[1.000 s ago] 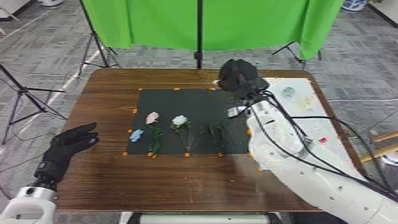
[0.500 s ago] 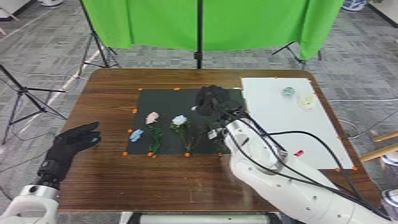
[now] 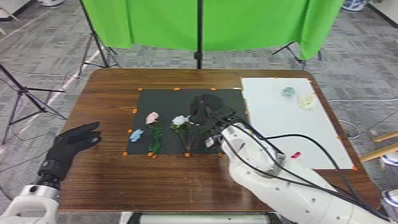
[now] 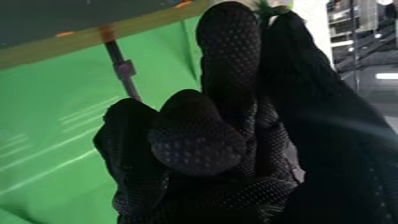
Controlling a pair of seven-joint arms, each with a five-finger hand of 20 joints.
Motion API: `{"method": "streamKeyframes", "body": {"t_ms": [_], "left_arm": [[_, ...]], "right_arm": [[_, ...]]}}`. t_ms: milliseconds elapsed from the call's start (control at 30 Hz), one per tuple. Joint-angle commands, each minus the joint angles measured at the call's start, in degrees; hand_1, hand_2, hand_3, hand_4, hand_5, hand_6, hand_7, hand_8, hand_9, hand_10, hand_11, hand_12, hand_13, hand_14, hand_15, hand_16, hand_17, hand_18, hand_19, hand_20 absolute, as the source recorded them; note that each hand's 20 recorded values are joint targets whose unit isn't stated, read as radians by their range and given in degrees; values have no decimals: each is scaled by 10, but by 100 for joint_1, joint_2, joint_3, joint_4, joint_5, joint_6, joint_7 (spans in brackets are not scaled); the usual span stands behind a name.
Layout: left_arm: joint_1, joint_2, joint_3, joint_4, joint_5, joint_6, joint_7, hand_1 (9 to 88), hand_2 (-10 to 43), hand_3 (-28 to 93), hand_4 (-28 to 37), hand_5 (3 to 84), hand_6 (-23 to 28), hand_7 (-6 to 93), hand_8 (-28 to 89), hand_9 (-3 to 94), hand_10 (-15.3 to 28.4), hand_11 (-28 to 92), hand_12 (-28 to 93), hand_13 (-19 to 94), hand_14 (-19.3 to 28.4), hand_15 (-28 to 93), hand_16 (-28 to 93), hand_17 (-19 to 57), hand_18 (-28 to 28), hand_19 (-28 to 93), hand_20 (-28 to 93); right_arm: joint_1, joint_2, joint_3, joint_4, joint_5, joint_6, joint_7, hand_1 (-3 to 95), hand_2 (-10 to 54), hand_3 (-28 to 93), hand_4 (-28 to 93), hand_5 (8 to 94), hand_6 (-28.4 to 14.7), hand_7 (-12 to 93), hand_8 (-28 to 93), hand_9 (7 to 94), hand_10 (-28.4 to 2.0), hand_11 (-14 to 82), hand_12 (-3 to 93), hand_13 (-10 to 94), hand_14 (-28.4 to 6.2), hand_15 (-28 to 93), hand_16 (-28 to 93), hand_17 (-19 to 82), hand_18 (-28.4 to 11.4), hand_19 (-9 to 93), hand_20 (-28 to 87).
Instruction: Arrange flowers
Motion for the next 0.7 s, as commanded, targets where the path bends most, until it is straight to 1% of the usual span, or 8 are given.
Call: {"method": "streamKeyframes", "body": {"t_ms": [33,133,233,300,400,567,700], "left_arm": [[65,-73,-19,19,-6,-87,-15,406,-95,640,-83,440,49,132,-67,445,130,209,108,391,171,221,-19,90,129,95,185],[45,-61,-19,31,2,-107,-25,406,-95,640,-83,440,49,131,-68,445,130,209,109,391,171,220,-19,90,129,94,185],[52,-52,-29,27,-1,-103,-47,407,-95,639,-83,440,49,131,-67,446,130,209,108,391,171,220,-19,89,129,94,185],[74,-51,-38,10,-1,-108,-54,406,-95,640,-82,440,49,131,-67,445,130,210,109,391,171,220,-19,89,129,95,185],[75,-44,-36,6,-1,-116,-68,406,-95,640,-84,440,49,131,-68,445,130,209,108,391,171,219,-19,89,130,94,185],[103,-37,-62,-10,1,-106,-76,408,-95,638,-84,440,49,131,-68,445,130,209,108,391,171,220,-18,89,130,93,185],[116,-28,-78,-19,6,-115,-91,408,-95,638,-82,440,49,131,-67,446,131,209,109,391,171,220,-19,88,130,93,185]], "right_arm": [[-25,55,8,-96,-4,-232,-108,513,-95,549,-150,753,-4,254,80,849,-95,255,360,877,-28,639,370,602,-158,932,595],[-37,82,64,-123,-2,-331,-113,480,-95,577,-153,747,-2,245,78,839,-98,285,325,874,-29,640,368,600,-159,932,592],[-47,105,130,-154,25,-436,-109,457,-95,601,-160,741,2,238,71,835,-101,298,304,873,-31,640,367,599,-161,932,593],[-65,119,168,-175,38,-500,-109,439,-95,614,-163,737,4,235,60,830,-102,315,274,873,-31,640,367,599,-162,932,593],[-64,148,188,-195,27,-604,-117,415,-95,635,-162,733,5,225,42,829,-103,319,267,872,-33,641,366,597,-162,932,594],[-4,226,290,-222,71,-507,-90,405,-95,645,-170,729,6,220,23,827,-103,319,266,871,-33,641,365,596,-163,932,593],[43,287,448,-252,120,-268,-47,402,-95,649,-172,728,6,222,18,827,-104,319,265,870,-34,641,365,595,-163,932,592]]}}
